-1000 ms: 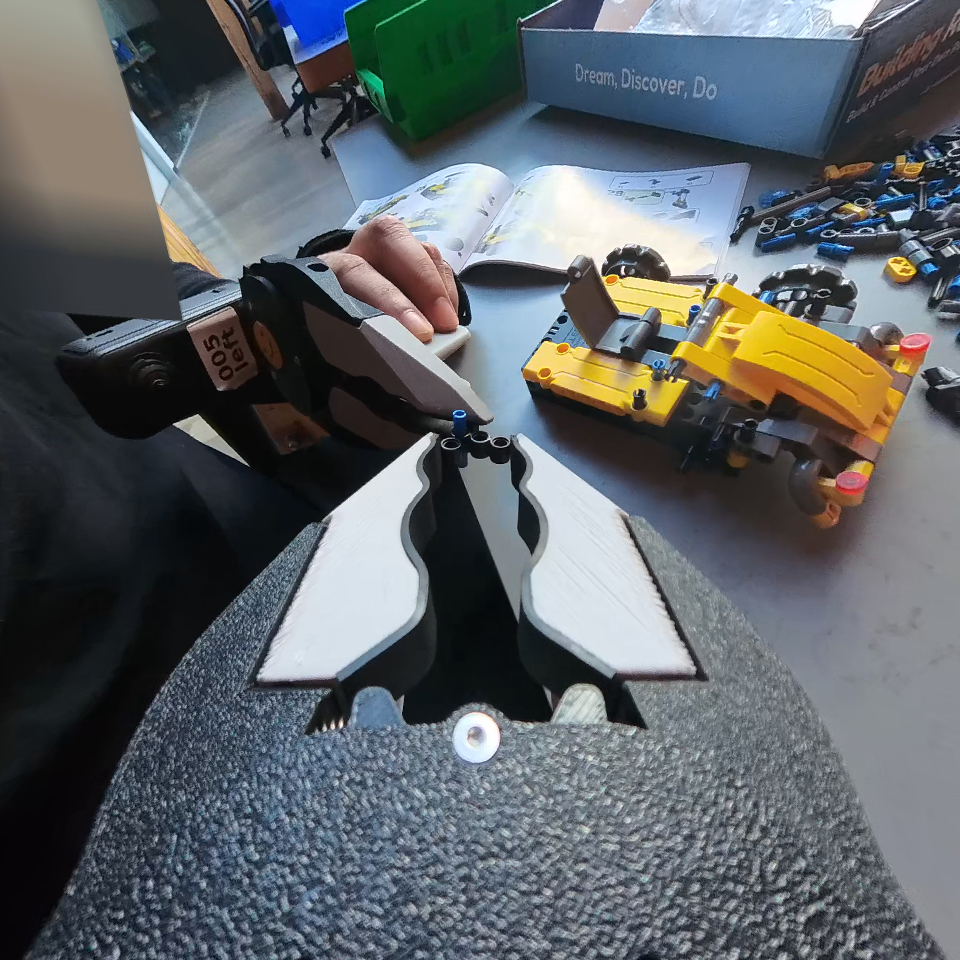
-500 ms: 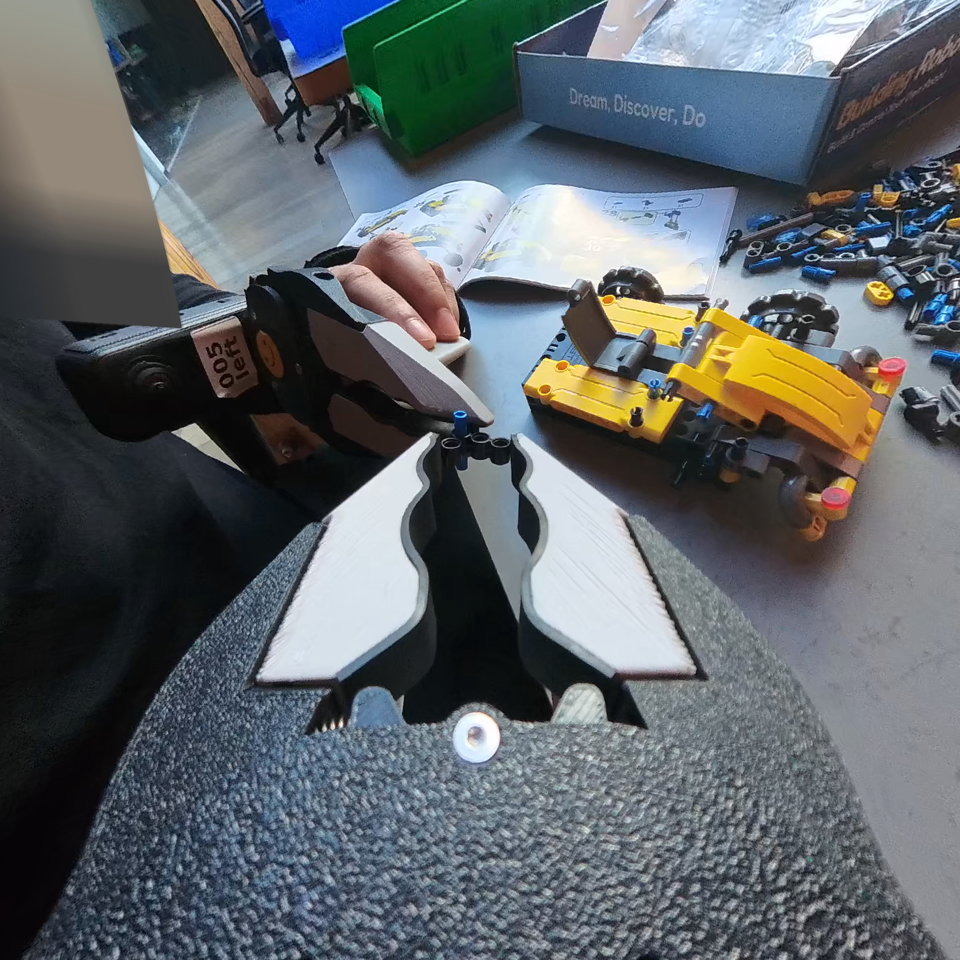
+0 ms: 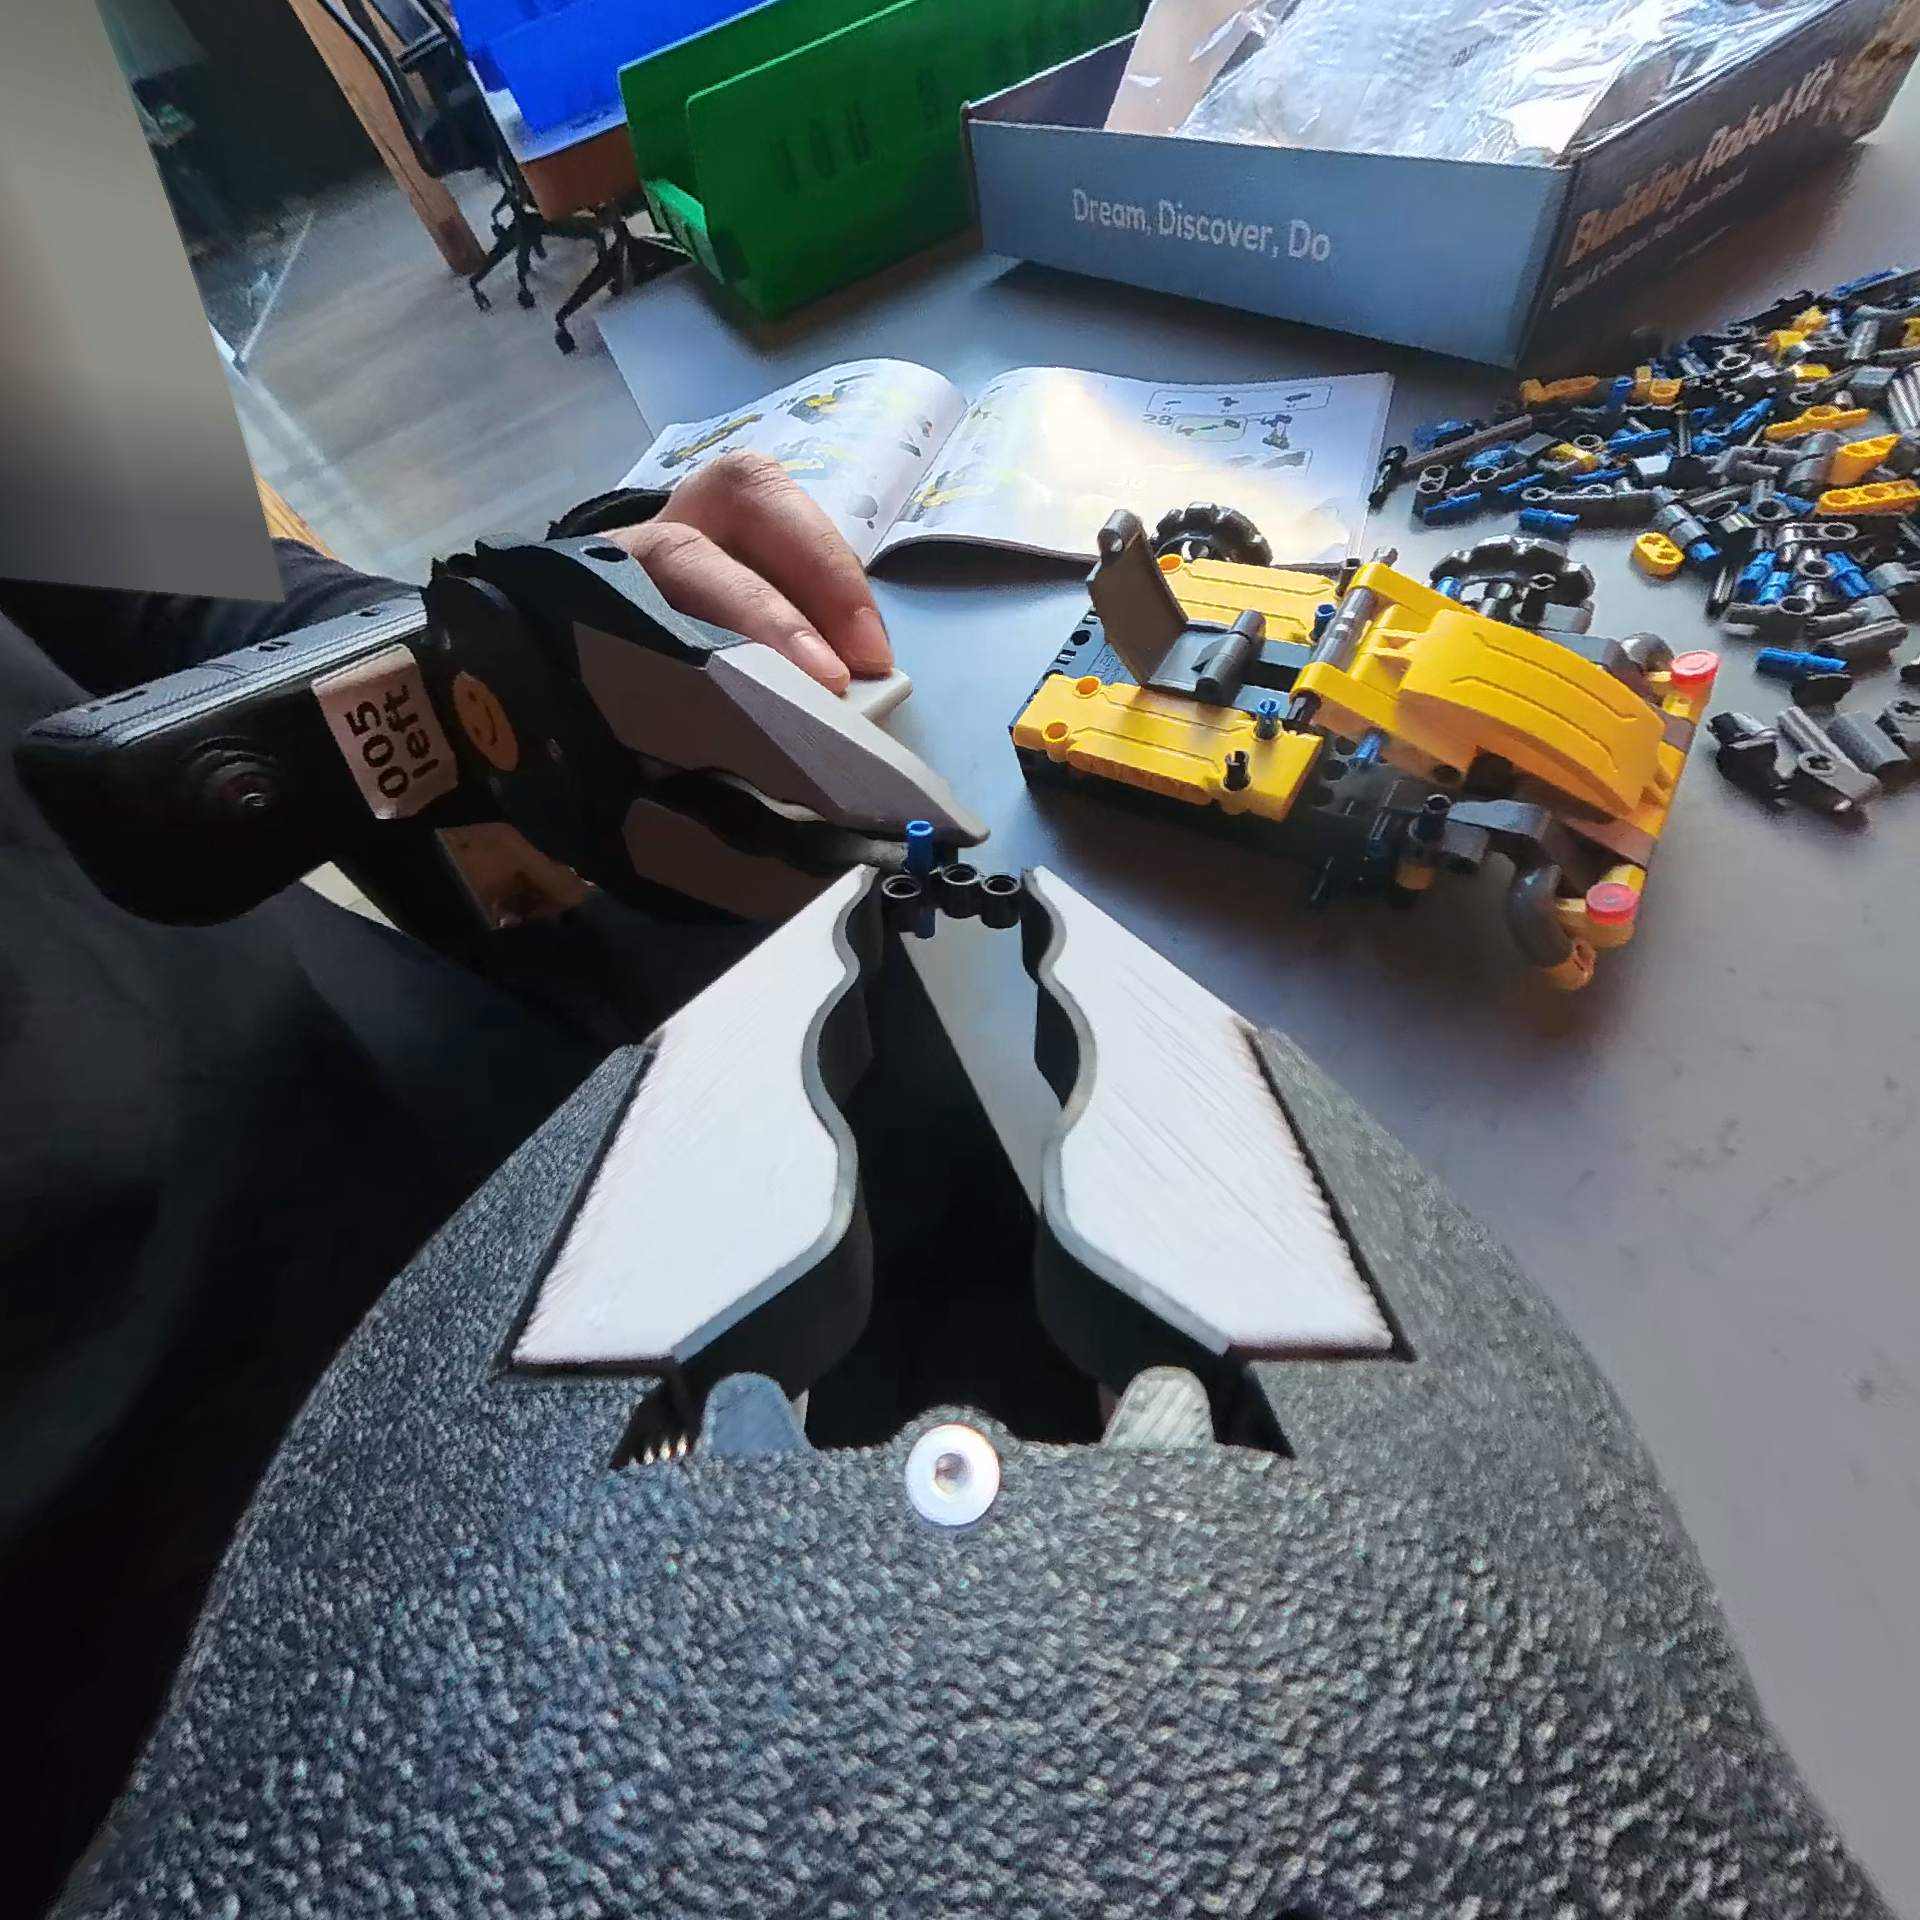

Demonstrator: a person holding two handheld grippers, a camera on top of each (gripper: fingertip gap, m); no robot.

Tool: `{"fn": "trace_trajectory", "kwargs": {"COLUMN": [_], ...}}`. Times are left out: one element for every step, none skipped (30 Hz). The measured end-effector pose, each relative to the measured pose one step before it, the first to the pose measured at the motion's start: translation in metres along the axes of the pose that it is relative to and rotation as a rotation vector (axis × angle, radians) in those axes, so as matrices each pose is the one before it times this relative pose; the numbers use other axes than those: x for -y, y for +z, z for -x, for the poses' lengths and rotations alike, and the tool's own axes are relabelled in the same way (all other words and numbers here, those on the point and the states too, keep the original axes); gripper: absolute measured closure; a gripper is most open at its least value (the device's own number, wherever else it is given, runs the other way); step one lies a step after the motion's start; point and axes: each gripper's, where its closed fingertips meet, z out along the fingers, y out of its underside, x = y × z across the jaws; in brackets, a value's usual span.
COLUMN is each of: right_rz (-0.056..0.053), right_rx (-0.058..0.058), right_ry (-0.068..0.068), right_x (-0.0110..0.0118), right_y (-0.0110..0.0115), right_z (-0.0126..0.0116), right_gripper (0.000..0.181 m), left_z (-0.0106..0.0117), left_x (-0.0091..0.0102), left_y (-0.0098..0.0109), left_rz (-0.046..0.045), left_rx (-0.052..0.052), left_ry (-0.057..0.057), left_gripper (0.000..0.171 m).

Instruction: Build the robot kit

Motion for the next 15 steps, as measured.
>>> {"fn": "trace_trajectory", "kwargs": {"right_rz": [-0.0051, -0.0031, -0.0044, -0.0070, -0.0065, -0.0072, -0.0095, -0.0096, -0.0089, -0.0091, -0.0081, -0.0057, -0.0047, -0.0043, -0.0029], "right_rx": [-0.0033, -0.0008, -0.0019, -0.0017, 0.0008, -0.0002, -0.0026, -0.0021, -0.0018, -0.0055, -0.0116, -0.0175, -0.0177, -0.0148, -0.0207], "right_ry": [-0.0019, 0.0009, 0.0012, 0.0023, 0.0062, 0.0088, 0.0091, 0.0098, 0.0092, 0.0050, -0.0004, -0.0029, -0.0017, 0.0007, 0.0012], "right_x": [0.00056, 0.00042, 0.00047, 0.00074, 0.00050, 0.00054, 0.00081, 0.00106, 0.00117, 0.00137, 0.00130, 0.00081, 0.00030, -0.00028, -0.00136], "right_y": [-0.00039, -0.00017, -0.00028, -0.00051, -0.00063, -0.00062, -0.00074, -0.00085, -0.00111, -0.00142, -0.00168, -0.00189, -0.00204, -0.00189, -0.00158], "right_z": [-0.00034, -0.00018, -0.00055, -0.00073, -0.00080, -0.00137, -0.00182, -0.00177, -0.00190, -0.00209, -0.00294, -0.00381, -0.00412, -0.00387, -0.00490], "right_gripper": [0.155, 0.155, 0.155, 0.155, 0.155, 0.155, 0.155, 0.155, 0.155, 0.155, 0.155, 0.155, 0.155, 0.155, 0.155], "left_z": [0.00062, 0.00108, 0.00085, -0.00010, -0.00052, 0.00020, 0.00059, 0.00024, 0.00040, 0.00109, 0.00162, 0.00148, 0.00113, 0.00128, 0.00077], "left_x": [-0.00050, -0.00177, -0.00186, -0.00109, -0.00038, -0.00031, -0.00006, -0.00005, 0.00015, 0.00014, 0.00018, -0.00012, -0.00077, -0.00073, -0.00053], "left_y": [0.00011, 0.00040, 0.00075, 0.00073, 0.00036, -0.00004, -0.00019, -0.00032, -0.00038, -0.00035, -0.00044, -0.00008, 0.00004, 0.00012, 0.00007], "left_rz": [0.00522, 0.01501, 0.01527, 0.00913, 0.00532, 0.00363, 0.00249, 0.00225, 0.00038, -0.00074, -0.00176, 0.00106, 0.00655, 0.00755, 0.00559], "left_rx": [0.0026, 0.0043, 0.0036, -0.0007, -0.0017, 0.0040, 0.0061, -0.0001, -0.0008, 0.0027, 0.0068, 0.0040, 0.0011, 0.0020, 0.0000], "left_ry": [-0.0044, -0.0058, -0.0051, -0.0011, 0.0026, 0.0023, -0.0004, -0.0039, -0.0070, -0.0083, -0.0097, -0.0107, -0.0124, -0.0124, -0.0101], "left_gripper": [0.167, 0.167, 0.167, 0.164, 0.161, 0.159, 0.156, 0.155, 0.154, 0.153, 0.152, 0.151, 0.150, 0.150, 0.150]}}
